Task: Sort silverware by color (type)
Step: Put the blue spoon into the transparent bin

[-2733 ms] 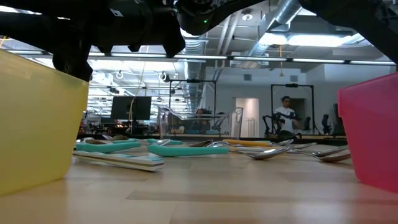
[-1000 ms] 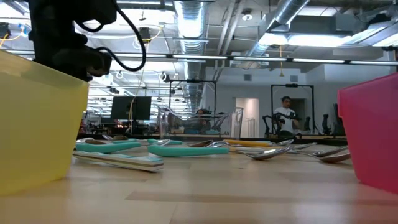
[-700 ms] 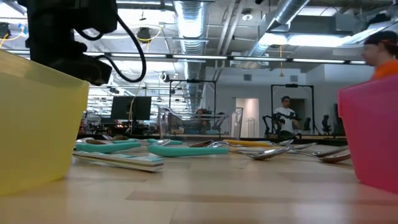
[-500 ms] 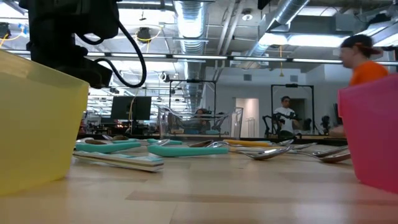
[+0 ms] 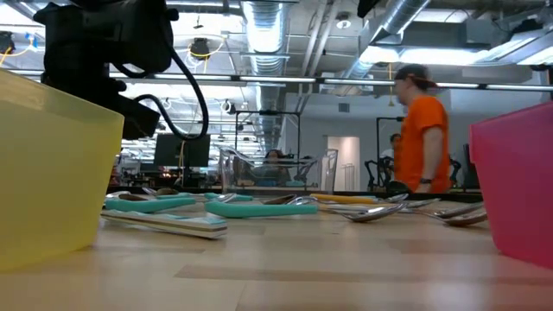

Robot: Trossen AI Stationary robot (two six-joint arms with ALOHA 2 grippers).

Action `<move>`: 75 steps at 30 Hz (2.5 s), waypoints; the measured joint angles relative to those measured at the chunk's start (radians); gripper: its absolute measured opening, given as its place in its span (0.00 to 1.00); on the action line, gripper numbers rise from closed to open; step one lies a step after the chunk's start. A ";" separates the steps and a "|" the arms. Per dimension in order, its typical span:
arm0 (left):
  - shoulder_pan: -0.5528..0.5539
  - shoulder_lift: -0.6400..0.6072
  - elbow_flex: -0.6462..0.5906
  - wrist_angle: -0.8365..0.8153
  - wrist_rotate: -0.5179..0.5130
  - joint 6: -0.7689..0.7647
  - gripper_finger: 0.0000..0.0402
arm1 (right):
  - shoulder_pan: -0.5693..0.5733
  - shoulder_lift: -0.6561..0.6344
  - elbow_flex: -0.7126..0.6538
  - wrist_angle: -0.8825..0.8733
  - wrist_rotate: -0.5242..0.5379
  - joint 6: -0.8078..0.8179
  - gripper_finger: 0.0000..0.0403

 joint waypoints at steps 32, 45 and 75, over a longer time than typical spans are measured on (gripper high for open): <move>0.042 -0.271 0.070 -0.107 -0.372 0.172 0.03 | 0.005 -0.136 -0.001 0.275 -0.016 -0.116 0.29; 0.024 -0.506 0.159 0.199 -0.745 0.572 0.03 | 0.103 -0.470 -0.301 0.620 -0.232 -0.269 0.29; 0.033 -0.175 0.160 0.804 -0.977 1.129 0.03 | 0.038 -0.318 -1.113 1.806 0.059 -0.238 0.42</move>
